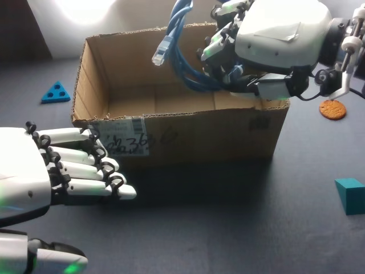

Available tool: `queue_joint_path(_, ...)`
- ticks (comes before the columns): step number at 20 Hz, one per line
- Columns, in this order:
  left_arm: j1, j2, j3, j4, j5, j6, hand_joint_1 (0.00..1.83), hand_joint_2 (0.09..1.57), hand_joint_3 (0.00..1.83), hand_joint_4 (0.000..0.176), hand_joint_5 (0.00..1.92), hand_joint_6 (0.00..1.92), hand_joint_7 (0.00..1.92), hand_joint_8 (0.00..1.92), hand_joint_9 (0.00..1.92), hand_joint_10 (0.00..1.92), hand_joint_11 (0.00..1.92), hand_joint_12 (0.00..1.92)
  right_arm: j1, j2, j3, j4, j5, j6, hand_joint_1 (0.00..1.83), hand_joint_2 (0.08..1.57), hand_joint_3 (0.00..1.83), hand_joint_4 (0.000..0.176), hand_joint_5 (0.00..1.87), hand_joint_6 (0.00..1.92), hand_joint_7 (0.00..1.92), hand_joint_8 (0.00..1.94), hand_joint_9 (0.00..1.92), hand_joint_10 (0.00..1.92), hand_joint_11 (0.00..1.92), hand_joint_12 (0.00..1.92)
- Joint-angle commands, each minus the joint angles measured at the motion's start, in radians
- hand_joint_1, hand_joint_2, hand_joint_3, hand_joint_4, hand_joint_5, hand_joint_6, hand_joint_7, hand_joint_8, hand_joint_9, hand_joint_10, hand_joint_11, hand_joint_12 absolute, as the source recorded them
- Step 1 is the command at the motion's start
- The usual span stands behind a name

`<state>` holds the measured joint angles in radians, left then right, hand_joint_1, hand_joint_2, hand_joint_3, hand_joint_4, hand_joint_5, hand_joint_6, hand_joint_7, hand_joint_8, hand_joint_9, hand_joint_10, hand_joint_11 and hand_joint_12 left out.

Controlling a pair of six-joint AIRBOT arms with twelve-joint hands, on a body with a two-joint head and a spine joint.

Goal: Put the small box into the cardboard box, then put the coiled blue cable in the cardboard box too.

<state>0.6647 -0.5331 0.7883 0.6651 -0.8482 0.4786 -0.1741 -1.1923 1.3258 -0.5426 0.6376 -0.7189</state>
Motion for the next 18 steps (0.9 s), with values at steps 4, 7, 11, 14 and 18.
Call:
queue_joint_path(4, -0.013, 0.006, -0.002, -0.037, -0.095, -0.001, 0.00, 1.34, 0.00, 0.000, 0.34, 0.00, 0.41, 0.00, 0.37, 0.00, 0.00, 0.81, 0.007, 0.014, 0.002, 0.040, 0.108, 0.000, 1.20, 1.16, 0.00, 0.000, 0.93, 1.15, 0.86, 1.10, 1.06, 0.01, 0.48, 1.17)
queue_joint_path(7, -0.013, 0.006, -0.002, -0.033, -0.095, -0.002, 0.00, 1.35, 0.00, 0.000, 0.35, 0.01, 0.42, 0.01, 0.38, 0.01, 0.00, 0.85, 0.006, 0.014, 0.002, 0.040, 0.108, 0.001, 1.20, 1.17, 0.00, 0.010, 0.89, 1.19, 0.88, 1.09, 1.05, 0.01, 0.47, 1.19)
queue_joint_path(11, -0.013, 0.006, -0.002, -0.031, -0.095, -0.003, 0.00, 1.34, 0.00, 0.000, 0.36, 0.00, 0.42, 0.01, 0.39, 0.01, 0.00, 0.88, 0.007, 0.014, 0.002, 0.040, 0.108, 0.007, 1.20, 1.16, 0.00, 0.000, 0.92, 1.16, 0.87, 1.09, 1.00, 0.00, 0.42, 1.20)
queue_joint_path(14, -0.013, 0.006, -0.002, -0.031, -0.095, -0.003, 0.00, 1.35, 0.00, 0.000, 0.37, 0.01, 0.42, 0.00, 0.39, 0.00, 0.00, 0.87, 0.020, 0.014, 0.002, 0.039, 0.108, 0.007, 1.12, 1.07, 0.00, 0.000, 0.74, 0.14, 0.77, 0.04, 0.70, 0.00, 0.18, 1.17)
queue_joint_path(18, -0.014, 0.006, -0.005, -0.031, -0.095, -0.004, 0.01, 1.35, 0.00, 0.000, 0.34, 0.00, 0.39, 0.00, 0.36, 0.00, 0.00, 0.83, 0.037, 0.015, 0.003, 0.039, 0.109, 0.007, 1.01, 1.11, 0.01, 0.000, 0.66, 0.01, 0.63, 0.00, 0.56, 0.00, 0.08, 1.14)
